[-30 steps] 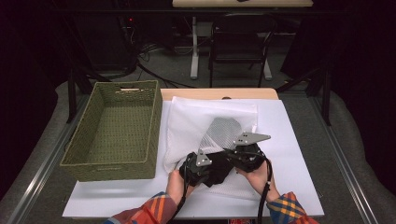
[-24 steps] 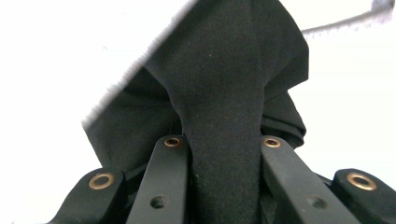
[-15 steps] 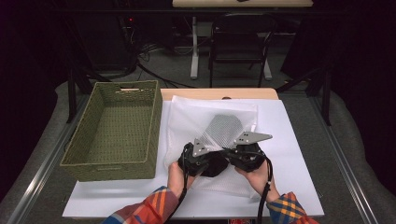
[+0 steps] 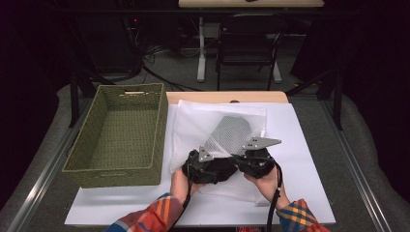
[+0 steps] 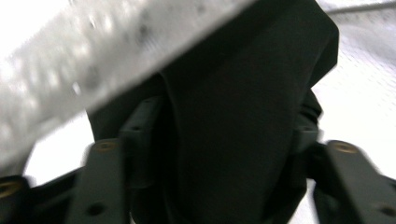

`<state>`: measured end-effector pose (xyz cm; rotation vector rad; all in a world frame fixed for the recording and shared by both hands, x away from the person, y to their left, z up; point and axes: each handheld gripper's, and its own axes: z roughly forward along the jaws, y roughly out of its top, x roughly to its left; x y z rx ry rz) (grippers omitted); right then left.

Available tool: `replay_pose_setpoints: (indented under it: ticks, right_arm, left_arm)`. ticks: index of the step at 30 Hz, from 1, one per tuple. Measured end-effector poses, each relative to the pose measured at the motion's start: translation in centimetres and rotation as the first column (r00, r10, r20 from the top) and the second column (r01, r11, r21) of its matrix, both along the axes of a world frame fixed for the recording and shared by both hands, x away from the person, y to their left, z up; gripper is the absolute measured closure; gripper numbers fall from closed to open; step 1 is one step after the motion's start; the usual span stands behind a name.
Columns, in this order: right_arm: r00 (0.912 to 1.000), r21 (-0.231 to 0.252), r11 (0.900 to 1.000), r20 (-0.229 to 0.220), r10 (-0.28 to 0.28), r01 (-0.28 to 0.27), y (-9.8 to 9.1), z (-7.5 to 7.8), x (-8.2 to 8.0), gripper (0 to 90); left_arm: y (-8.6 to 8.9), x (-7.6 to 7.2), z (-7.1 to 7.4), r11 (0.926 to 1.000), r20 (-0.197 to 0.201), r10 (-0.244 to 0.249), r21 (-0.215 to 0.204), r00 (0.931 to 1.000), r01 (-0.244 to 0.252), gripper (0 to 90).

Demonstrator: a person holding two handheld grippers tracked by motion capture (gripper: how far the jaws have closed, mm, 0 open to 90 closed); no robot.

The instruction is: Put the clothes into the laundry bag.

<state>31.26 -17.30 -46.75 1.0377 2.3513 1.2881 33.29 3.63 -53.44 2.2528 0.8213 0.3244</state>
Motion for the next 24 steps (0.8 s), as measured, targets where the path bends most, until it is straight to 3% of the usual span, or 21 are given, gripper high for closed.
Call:
replay_pose_setpoints:
  ticks: [5, 9, 12, 19, 24]
  right_arm:
    - [1.0000, 0.000, 1.0000, 0.003, 0.000, 0.000, -0.1, 0.0, 0.0, 88.8]
    - [1.0000, 0.002, 1.0000, -0.001, -0.002, 0.002, -0.2, 0.0, 0.0, 88.8]
    - [1.0000, 0.003, 1.0000, -0.004, -0.003, 0.003, -0.3, -0.1, 0.1, 88.8]
    - [1.0000, 0.005, 1.0000, -0.005, 0.001, -0.001, -0.2, 0.0, 0.0, 88.9]
    - [0.9999, 0.015, 0.9998, -0.006, 0.009, -0.009, -0.1, 0.1, 0.0, 88.9]
  left_arm:
    - [-0.1, -0.8, 0.3, 0.9999, -0.015, 0.001, 0.015, 0.9999, -0.001, 23.8]
    - [-0.5, -1.4, -0.4, 0.9988, -0.022, -0.004, 0.049, 0.9998, 0.005, 23.3]
    - [-0.7, -1.3, -1.0, 0.9978, -0.020, 0.011, 0.065, 0.9997, -0.010, 36.0]
    - [-0.7, -1.1, -1.4, 0.9999, -0.013, 0.006, 0.016, 0.9999, -0.005, 76.7]
    - [-0.8, -0.4, -0.6, 0.9996, 0.008, 0.024, -0.012, 0.9997, -0.024, 80.2]
